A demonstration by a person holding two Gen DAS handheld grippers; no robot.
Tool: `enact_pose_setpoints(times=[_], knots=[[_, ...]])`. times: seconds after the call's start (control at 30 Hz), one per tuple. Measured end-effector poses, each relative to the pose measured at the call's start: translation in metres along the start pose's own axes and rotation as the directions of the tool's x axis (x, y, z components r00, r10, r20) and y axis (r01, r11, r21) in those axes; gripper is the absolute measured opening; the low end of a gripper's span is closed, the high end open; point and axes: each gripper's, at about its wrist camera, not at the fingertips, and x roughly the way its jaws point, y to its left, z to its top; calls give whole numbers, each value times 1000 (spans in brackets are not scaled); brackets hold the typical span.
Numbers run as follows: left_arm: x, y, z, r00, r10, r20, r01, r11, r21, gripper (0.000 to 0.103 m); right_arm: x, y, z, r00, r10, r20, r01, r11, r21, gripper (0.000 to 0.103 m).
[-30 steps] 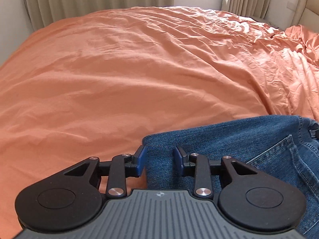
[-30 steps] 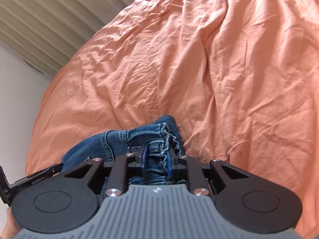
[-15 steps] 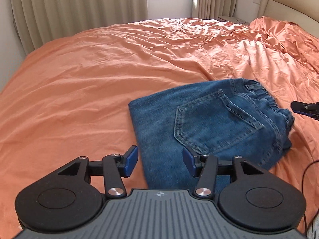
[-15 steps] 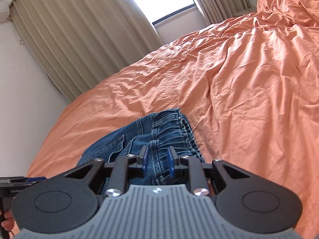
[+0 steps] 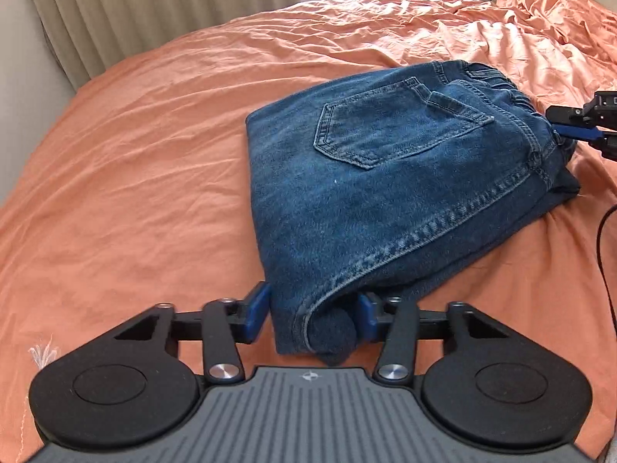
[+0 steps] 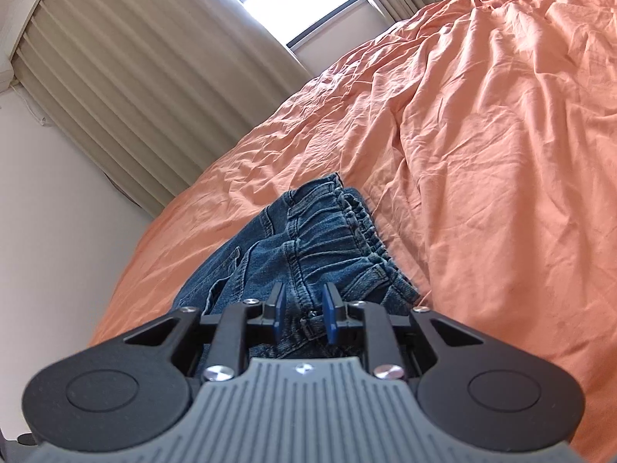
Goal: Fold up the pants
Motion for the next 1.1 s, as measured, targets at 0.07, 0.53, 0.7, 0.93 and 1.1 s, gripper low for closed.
enact_pose_setpoints(times=[0.07, 0.53, 0.7, 0.93, 1.1], knots=[[3, -2, 4, 999, 2, -36, 0, 998, 61, 23, 1, 0, 1, 1000, 1, -4, -1, 1000, -5, 17], [30, -57, -51, 991, 135, -8, -77, 615, 785, 19, 14, -8, -2, 997, -28, -75, 29, 1000, 9, 12], [36, -55, -57, 991, 132, -15, -73, 636, 768, 19, 19, -12, -4, 997, -16, -80, 17, 1000, 8, 11], [5, -56, -55, 990, 138, 0, -93, 668, 738, 26, 15, -19, -2, 997, 5, -76, -1, 999, 50, 11], [-16, -43, -55, 995, 77, -56, -18, 735, 677, 34, -8, -19, -2, 998, 33, -57, -27, 996, 88, 35]])
